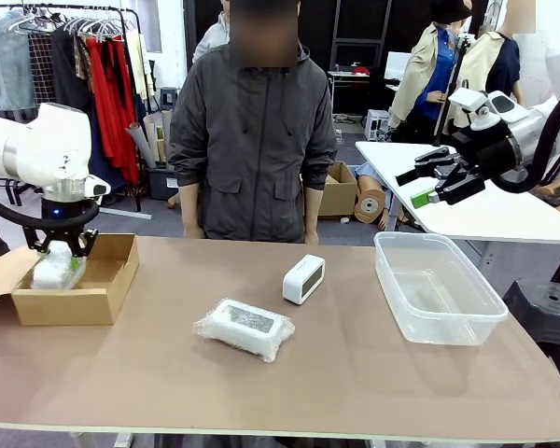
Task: Separate and place wrapped and unwrapped clocks.
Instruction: If the picked Digital clock is wrapped, place it in the Package Box ; if not, place it in the Organizing box.
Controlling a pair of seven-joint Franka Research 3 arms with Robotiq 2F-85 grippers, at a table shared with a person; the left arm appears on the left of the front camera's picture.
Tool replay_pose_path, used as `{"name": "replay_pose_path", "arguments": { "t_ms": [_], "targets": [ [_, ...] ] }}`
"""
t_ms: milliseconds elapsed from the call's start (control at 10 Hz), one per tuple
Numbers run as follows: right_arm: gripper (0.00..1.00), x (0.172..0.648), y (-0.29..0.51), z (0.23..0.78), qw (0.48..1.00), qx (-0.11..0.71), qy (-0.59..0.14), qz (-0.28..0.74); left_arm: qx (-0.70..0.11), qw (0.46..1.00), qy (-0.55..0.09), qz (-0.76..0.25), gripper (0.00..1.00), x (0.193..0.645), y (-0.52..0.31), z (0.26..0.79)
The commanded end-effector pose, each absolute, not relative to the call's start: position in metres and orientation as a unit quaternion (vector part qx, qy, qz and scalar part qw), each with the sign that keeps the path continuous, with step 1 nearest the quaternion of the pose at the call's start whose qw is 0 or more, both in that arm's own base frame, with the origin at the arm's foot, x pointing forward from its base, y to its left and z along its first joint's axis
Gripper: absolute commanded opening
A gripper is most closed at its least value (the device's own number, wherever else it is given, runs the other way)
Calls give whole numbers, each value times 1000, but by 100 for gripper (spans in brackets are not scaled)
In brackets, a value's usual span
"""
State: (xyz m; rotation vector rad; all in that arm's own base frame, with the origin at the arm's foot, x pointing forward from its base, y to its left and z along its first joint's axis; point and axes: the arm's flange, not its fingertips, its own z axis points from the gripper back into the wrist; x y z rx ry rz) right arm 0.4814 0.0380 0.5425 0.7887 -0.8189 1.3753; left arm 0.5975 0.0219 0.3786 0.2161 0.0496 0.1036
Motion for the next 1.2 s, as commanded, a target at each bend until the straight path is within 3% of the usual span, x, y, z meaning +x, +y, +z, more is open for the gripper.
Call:
{"name": "replay_pose_path", "arguments": {
  "t_ms": [0,200,300,800,1100],
  "targets": [
    [100,481,39,544,625,346,-360,601,122,991,21,51,0,602,23,375],
    [100,481,39,544,625,346,-360,601,124,991,27,48,0,605,22,369],
    [100,481,39,544,625,346,-360,601,125,990,30,48,6,606,21,368],
    [100,481,39,544,625,346,-360,601,131,990,30,43,100,603,21,371],
    [100,481,39,544,625,346,-360,601,130,990,26,36,100,601,18,376]
  ]
}}
